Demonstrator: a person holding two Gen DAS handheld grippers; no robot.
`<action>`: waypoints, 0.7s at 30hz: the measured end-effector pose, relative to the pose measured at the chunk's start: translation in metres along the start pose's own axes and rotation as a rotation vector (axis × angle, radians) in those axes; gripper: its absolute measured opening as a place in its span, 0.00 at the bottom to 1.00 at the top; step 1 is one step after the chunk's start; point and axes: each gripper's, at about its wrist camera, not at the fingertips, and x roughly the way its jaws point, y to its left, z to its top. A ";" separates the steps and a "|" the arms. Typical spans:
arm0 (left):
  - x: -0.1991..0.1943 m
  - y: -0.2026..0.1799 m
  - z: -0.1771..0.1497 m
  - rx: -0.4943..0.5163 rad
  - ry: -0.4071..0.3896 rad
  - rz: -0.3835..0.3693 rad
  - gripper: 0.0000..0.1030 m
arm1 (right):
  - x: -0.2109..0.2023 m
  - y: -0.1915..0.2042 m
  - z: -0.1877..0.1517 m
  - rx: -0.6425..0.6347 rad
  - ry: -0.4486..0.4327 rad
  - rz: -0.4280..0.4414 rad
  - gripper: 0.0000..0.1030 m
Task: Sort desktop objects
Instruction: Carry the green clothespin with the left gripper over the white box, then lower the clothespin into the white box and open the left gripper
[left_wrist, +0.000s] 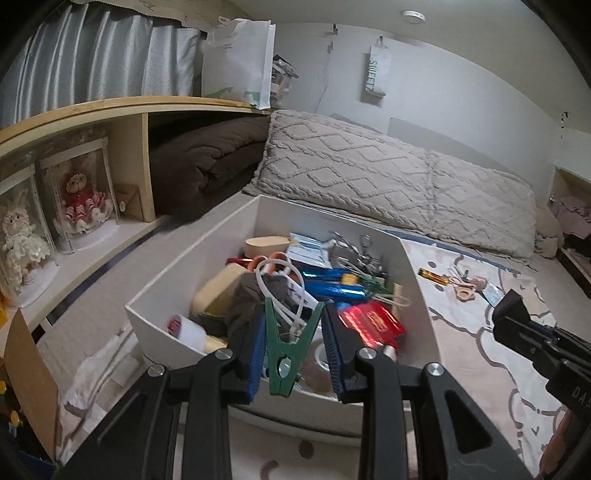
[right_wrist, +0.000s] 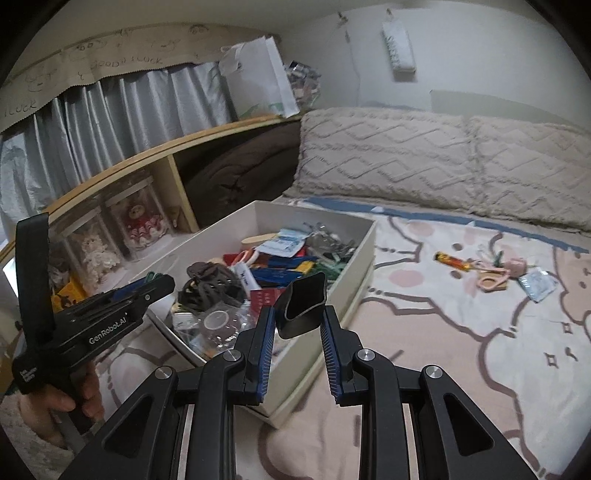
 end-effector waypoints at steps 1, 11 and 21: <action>0.001 0.003 0.002 -0.003 -0.002 0.001 0.28 | 0.006 0.002 0.003 -0.001 0.008 0.015 0.26; 0.016 0.022 0.018 -0.018 -0.017 0.003 0.28 | 0.050 0.016 0.028 -0.028 0.049 0.087 0.26; 0.044 0.025 0.035 0.031 0.006 0.000 0.28 | 0.098 0.011 0.060 -0.003 0.096 0.135 0.26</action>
